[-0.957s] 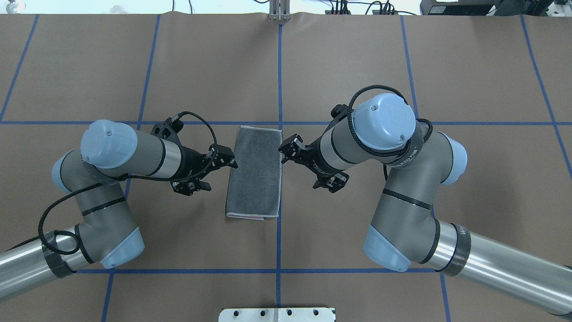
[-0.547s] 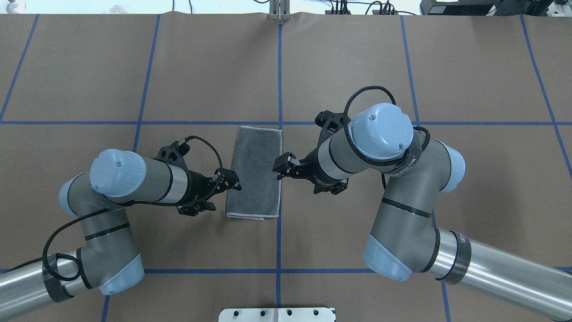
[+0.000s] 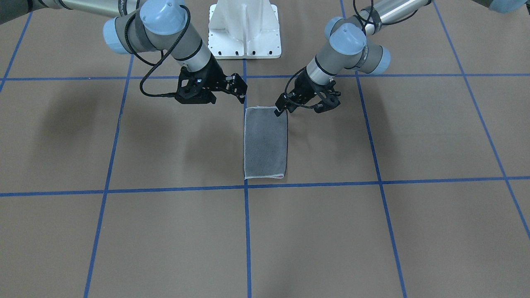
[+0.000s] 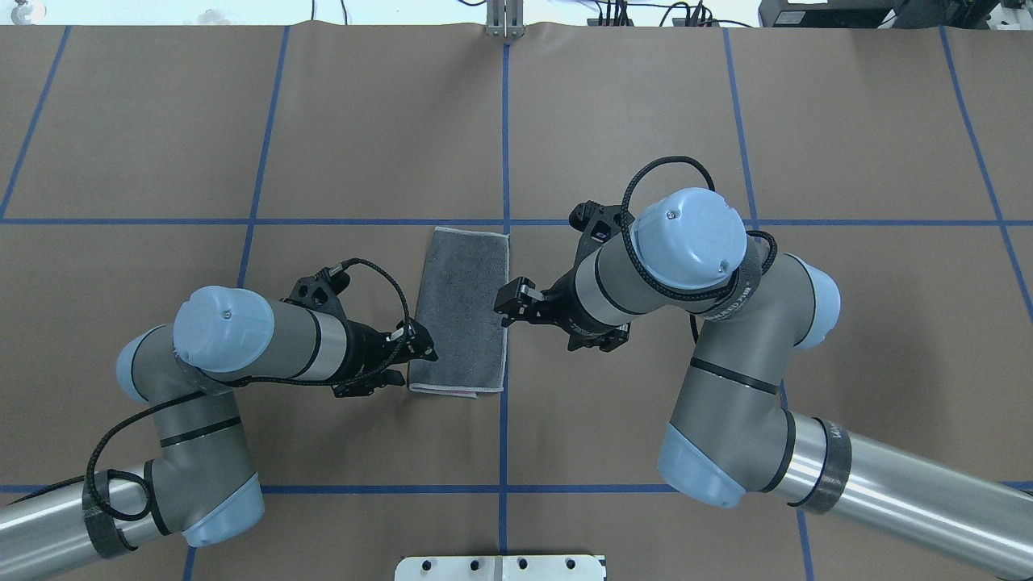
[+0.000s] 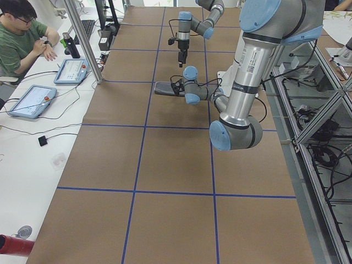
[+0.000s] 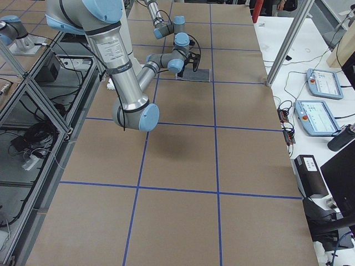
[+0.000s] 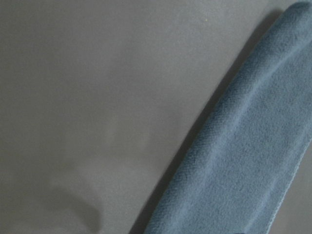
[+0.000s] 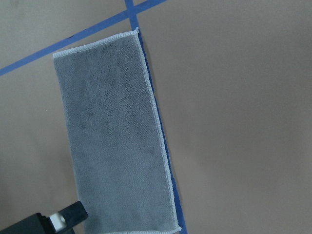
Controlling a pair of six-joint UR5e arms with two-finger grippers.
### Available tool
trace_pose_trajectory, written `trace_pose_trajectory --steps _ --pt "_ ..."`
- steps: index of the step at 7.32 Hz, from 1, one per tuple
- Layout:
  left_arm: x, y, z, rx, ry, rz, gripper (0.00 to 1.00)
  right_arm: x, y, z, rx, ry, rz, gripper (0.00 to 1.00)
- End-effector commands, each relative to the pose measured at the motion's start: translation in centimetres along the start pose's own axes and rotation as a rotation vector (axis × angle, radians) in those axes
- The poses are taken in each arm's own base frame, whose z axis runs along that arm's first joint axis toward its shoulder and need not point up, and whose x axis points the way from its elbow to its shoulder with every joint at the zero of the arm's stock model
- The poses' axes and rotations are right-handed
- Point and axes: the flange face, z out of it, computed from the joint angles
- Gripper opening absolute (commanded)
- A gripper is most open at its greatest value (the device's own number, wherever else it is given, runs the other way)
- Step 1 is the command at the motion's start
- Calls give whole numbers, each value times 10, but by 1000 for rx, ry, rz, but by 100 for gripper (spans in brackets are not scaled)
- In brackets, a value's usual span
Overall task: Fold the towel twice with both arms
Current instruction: 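Lower both grippers onto the sides of the towel's near end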
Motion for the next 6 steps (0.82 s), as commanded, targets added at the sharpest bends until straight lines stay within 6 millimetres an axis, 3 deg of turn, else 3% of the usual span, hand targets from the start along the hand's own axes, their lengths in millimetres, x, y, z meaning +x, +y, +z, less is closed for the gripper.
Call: trace_pose_trajectory --steps 1,5,6 --pt "0 2 2 -2 -2 1 58 1 -1 0 1 1 1 100" --pt "-1 6 4 3 -1 4 48 4 -1 2 0 7 3 100" --pt "1 6 3 2 3 5 39 4 -1 2 0 7 3 100"
